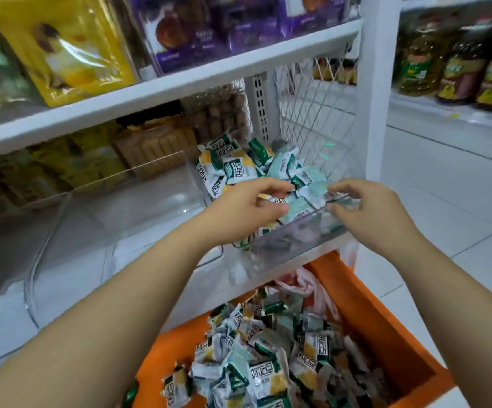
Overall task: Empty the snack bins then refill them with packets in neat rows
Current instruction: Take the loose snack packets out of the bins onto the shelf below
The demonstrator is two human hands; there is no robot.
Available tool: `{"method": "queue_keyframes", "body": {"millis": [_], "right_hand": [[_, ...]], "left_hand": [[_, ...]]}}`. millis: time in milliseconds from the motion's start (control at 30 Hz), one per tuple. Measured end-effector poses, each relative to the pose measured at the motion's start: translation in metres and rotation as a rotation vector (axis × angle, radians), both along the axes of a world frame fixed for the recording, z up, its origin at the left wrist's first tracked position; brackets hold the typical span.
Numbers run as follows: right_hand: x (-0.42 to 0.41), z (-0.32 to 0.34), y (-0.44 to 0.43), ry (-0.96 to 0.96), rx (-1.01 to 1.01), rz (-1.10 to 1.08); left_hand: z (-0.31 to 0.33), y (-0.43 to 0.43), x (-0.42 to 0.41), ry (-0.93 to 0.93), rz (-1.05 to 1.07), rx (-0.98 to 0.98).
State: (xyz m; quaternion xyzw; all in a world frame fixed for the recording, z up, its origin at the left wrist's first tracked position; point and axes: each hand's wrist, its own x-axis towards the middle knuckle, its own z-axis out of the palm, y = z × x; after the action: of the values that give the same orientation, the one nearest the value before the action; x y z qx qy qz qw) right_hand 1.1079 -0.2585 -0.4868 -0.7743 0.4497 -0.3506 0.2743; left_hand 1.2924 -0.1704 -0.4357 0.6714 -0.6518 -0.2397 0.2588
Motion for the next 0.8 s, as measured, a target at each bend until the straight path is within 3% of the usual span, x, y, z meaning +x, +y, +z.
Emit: {"method": "queue_keyframes", "body": {"millis": [100,367,567,800], "right_hand": [[-0.011,-0.001,-0.009,0.070,0.036,-0.026],[-0.029,-0.003,-0.023,0.085,0.119,-0.041],[-0.030,-0.004,-0.026,0.051,0.139,-0.030],[-0.026,-0.002,-0.020,0.007,0.123,0.007]], "left_hand": [[-0.007,-0.043,0.001,-0.078,-0.027,0.162],[-0.017,-0.111,-0.022,-0.281,-0.176,0.358],[-0.028,-0.121,-0.018,-0.290,-0.256,0.297],[-0.008,-0.098,-0.009,-0.176,-0.098,0.092]]}}
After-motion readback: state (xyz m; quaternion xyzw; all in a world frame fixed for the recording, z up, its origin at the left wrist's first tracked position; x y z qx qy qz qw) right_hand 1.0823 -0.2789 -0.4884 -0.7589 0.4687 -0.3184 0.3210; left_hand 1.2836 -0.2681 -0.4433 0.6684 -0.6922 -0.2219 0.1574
